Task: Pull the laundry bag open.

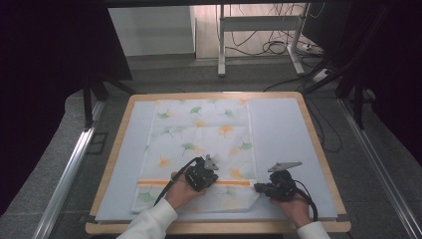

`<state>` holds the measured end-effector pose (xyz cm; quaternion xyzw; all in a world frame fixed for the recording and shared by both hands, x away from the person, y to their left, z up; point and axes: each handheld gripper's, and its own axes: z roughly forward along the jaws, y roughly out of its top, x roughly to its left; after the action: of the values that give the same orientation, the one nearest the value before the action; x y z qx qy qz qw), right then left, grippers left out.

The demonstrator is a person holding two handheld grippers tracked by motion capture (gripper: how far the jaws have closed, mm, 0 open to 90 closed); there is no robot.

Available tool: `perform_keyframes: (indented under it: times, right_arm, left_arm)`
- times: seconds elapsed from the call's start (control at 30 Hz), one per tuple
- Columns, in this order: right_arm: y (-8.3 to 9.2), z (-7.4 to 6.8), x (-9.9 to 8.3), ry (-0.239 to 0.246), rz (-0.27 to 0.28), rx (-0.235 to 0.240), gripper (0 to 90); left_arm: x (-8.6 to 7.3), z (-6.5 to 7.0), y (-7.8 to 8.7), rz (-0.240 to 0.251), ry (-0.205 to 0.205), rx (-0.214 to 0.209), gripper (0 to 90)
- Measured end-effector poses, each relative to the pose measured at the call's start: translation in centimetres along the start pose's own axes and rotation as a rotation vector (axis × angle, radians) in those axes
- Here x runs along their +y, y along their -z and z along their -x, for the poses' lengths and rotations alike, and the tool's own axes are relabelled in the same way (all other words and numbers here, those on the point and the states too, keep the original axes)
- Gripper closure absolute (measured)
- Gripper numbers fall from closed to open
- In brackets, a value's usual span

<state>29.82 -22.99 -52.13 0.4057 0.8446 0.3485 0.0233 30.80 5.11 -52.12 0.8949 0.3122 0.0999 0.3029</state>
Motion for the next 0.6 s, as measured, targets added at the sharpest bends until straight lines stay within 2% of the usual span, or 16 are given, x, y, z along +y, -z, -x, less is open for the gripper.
perform_keyframes:
  times: [0.3, 0.6]
  right_arm:
    - [0.01, 0.01, -0.01, -0.001, 0.0, 0.002, 89.6]
    - [0.01, 0.01, -0.01, -0.001, 0.0, 0.001, 89.6]
  left_arm:
    - [-0.18, -0.11, 0.13, -0.002, -0.005, 0.008, 90.0]
    - [-0.76, -0.59, 0.58, -0.005, 0.01, 0.007, 90.0]
